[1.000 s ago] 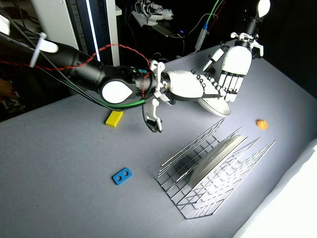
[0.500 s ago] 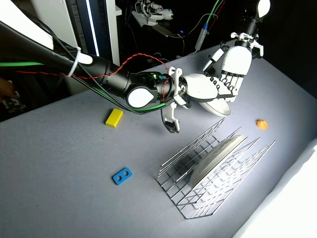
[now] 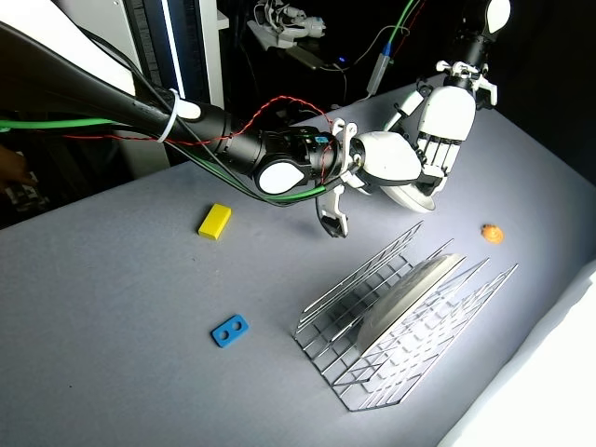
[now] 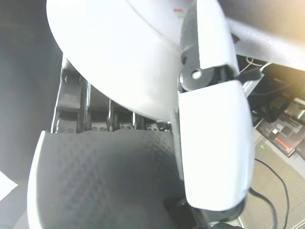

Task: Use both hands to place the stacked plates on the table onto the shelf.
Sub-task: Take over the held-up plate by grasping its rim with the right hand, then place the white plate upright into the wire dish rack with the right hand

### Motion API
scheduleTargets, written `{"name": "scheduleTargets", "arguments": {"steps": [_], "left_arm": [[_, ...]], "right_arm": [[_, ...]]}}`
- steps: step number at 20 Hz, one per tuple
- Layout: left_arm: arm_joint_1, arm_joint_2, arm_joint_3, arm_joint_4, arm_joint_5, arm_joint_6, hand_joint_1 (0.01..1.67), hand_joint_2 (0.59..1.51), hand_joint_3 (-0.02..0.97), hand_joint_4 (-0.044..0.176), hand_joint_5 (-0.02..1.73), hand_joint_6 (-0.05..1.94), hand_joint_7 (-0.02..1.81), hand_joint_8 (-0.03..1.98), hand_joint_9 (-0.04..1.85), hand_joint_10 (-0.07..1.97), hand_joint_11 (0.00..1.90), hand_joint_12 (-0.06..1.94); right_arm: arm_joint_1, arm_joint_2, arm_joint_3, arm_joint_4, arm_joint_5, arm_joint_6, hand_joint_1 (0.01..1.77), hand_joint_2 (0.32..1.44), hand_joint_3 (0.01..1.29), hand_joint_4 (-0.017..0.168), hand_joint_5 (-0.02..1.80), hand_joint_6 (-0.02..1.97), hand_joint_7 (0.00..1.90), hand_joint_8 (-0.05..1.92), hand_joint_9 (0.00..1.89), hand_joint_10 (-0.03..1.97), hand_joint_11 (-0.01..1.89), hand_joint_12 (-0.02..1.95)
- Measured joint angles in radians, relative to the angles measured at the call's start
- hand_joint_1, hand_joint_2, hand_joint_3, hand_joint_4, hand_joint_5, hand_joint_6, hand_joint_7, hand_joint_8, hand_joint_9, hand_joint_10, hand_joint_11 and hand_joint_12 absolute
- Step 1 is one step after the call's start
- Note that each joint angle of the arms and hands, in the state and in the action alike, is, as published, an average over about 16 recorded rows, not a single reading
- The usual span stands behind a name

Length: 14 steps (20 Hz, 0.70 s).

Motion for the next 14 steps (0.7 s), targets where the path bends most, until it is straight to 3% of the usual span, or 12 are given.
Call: {"name": "scheduleTargets", "arguments": {"steps": [6, 14], "left_arm": [[-0.049, 0.004, 0.003, -0.016, 0.005, 0.000, 0.01, 1.177, -0.009, -0.003, 0.06, -0.01, 0.02, 0.00, 0.05, 0.00, 0.03, 0.02], [-0.198, 0.017, 0.027, -0.029, 0.000, 0.000, 0.02, 1.179, -0.009, 0.001, 0.09, 0.01, 0.06, 0.01, 0.06, 0.00, 0.03, 0.02]], "right_arm": [[-0.005, -0.008, 0.004, -0.006, 0.020, 0.000, 1.17, 0.97, 0.01, 0.004, 0.92, 0.52, 1.01, 0.46, 1.12, 0.06, 0.65, 1.08], [0.006, 0.065, -0.060, -0.029, 0.019, 0.021, 1.18, 0.97, 0.01, 0.019, 0.93, 0.73, 1.03, 0.73, 1.20, 0.04, 0.74, 1.07]]}}
